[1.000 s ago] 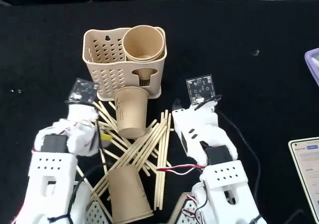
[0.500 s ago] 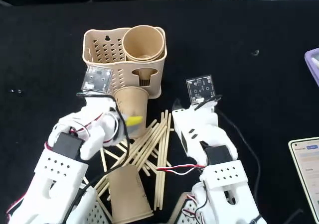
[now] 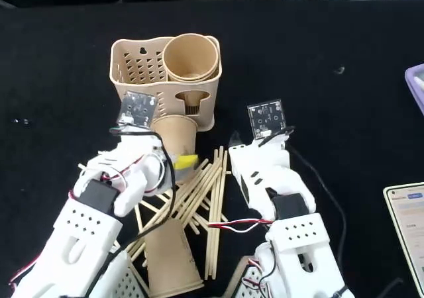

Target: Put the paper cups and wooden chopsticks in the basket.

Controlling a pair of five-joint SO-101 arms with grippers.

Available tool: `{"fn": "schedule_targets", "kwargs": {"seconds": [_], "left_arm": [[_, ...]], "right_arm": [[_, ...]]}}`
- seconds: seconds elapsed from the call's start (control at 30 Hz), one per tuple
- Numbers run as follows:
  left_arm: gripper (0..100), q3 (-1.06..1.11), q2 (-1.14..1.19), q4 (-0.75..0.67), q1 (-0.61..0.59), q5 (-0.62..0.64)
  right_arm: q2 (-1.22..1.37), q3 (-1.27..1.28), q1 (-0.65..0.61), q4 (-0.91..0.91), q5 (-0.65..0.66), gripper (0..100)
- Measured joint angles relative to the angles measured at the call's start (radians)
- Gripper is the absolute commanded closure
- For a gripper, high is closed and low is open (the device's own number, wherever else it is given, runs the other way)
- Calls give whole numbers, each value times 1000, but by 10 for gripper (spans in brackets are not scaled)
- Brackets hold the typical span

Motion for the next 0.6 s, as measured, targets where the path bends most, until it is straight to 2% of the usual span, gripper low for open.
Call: {"fn": "schedule_targets", "kwargs": {"seconds": [0.23, 0.6], "left_arm": [[679, 0, 20, -86, -9, 0], [680, -71, 276, -103, -15, 0]], "right_arm": [[0, 0, 0, 0, 0, 815], [0, 0, 0, 0, 0, 815]]}}
